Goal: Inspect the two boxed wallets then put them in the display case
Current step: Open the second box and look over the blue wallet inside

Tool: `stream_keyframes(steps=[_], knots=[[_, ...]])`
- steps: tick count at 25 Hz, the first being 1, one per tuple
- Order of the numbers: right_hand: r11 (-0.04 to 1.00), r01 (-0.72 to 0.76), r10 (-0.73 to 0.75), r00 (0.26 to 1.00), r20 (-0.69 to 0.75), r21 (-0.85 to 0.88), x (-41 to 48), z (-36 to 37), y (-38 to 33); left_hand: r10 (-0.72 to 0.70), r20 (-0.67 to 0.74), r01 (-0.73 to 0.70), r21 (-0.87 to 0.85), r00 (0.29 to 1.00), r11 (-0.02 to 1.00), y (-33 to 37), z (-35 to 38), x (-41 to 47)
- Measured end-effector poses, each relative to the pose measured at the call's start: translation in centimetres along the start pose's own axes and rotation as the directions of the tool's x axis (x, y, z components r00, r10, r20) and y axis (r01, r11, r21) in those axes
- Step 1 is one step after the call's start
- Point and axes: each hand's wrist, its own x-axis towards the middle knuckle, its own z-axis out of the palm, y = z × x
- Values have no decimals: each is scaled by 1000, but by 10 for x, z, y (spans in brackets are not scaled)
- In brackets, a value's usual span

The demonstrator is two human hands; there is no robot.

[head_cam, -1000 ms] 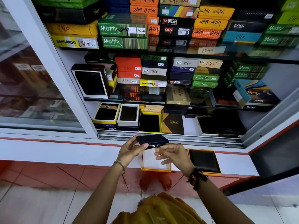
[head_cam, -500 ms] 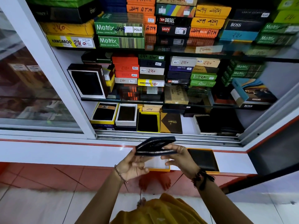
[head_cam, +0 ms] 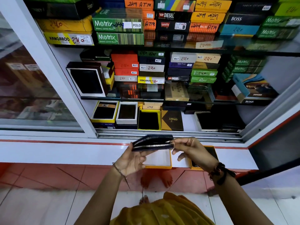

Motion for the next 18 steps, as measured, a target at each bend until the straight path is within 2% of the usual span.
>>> stream_keyframes(steps=[2, 4, 7, 9, 11, 13, 15, 18], knots=[[999, 31, -31, 999, -24, 19, -5, -7, -10, 69, -138, -58, 79, 988, 995, 2, -8, -5], [999, 49, -48, 998, -46, 5, -8, -8, -16, 149, -292, -96, 188, 945, 977, 5, -14, -10], [1000, 7, -8, 999, -32, -23, -8, 14, -8, 245, -421, -29, 457, 873, 889, 4, -5, -5], [1000, -18, 18, 994, -103, -5, -4, 39, 8, 312, -483, 28, 576, 818, 817, 0, 2, 4], [997, -65, 55, 983, -176, -52, 1, 59, 25, 346, -491, 86, 664, 800, 743, -6, 3, 10], [982, -78, 42, 978, -206, -172, 6, 67, 40, 355, -481, 125, 715, 801, 687, -11, 1, 12], [963, -40, -17, 978, -209, -267, 10, 67, 50, 381, -476, 120, 734, 792, 668, -17, -3, 13], [950, -1, -65, 978, -201, -313, 16, 66, 60, 442, -432, 101, 795, 786, 598, -21, -11, 18]])
